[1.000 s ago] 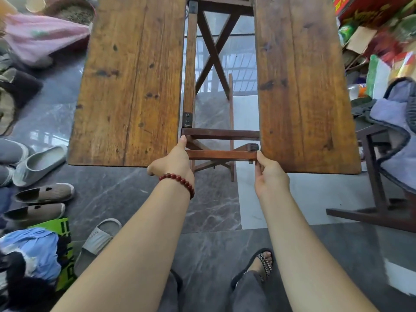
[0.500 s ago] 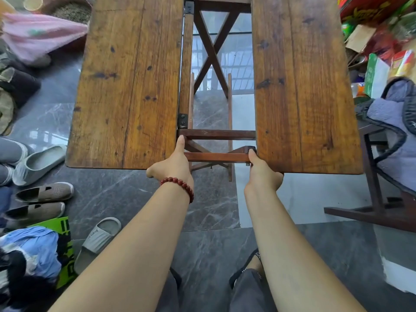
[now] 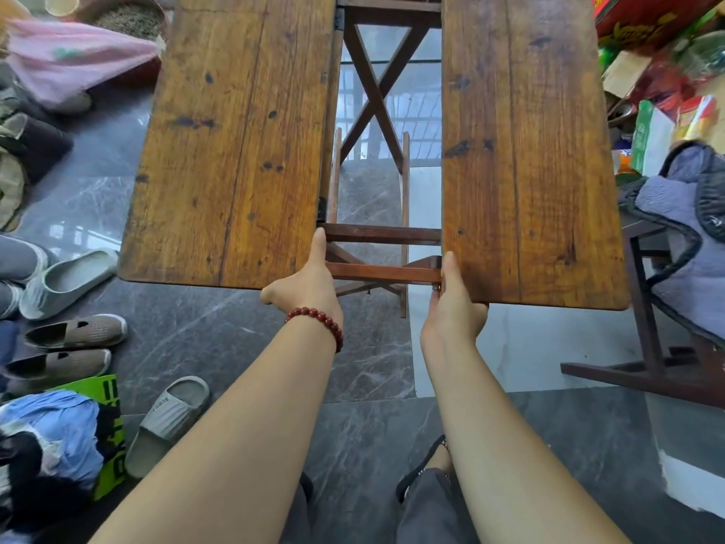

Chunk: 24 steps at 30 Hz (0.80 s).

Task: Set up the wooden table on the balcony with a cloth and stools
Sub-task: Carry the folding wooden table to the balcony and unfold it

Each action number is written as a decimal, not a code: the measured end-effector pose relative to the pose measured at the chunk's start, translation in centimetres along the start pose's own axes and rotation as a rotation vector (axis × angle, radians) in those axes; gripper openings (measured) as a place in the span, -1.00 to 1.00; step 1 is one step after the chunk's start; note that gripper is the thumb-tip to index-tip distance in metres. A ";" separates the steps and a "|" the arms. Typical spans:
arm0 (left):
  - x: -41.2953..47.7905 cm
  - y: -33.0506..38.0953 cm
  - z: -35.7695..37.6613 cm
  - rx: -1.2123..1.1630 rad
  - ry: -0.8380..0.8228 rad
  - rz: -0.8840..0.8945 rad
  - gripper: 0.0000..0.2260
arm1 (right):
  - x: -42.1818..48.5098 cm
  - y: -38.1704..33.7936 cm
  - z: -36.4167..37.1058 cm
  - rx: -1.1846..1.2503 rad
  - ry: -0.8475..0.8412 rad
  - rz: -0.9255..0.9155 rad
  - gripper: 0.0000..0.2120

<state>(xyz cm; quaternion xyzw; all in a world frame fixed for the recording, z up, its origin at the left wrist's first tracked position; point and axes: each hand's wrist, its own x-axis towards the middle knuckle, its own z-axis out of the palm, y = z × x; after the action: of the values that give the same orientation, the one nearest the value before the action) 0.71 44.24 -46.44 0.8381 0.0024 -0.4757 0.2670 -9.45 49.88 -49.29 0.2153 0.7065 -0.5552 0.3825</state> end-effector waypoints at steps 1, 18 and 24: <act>0.4 -0.4 0.0 -0.038 0.013 0.013 -0.07 | 0.5 0.2 -0.2 0.049 -0.025 -0.007 -0.40; 5.1 -0.8 -2.0 -0.443 -0.405 -0.046 -0.45 | 1.3 -0.7 -0.9 0.176 -0.244 0.155 -0.57; 4.8 -2.1 -3.3 -0.454 -0.401 -0.048 -0.48 | 1.1 -0.1 -2.2 0.161 -0.218 0.145 -0.64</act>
<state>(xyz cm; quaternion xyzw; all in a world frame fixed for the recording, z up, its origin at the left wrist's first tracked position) 5.40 46.28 -49.84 0.6459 0.0756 -0.6252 0.4316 -10.82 51.80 -49.89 0.2342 0.5966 -0.6012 0.4772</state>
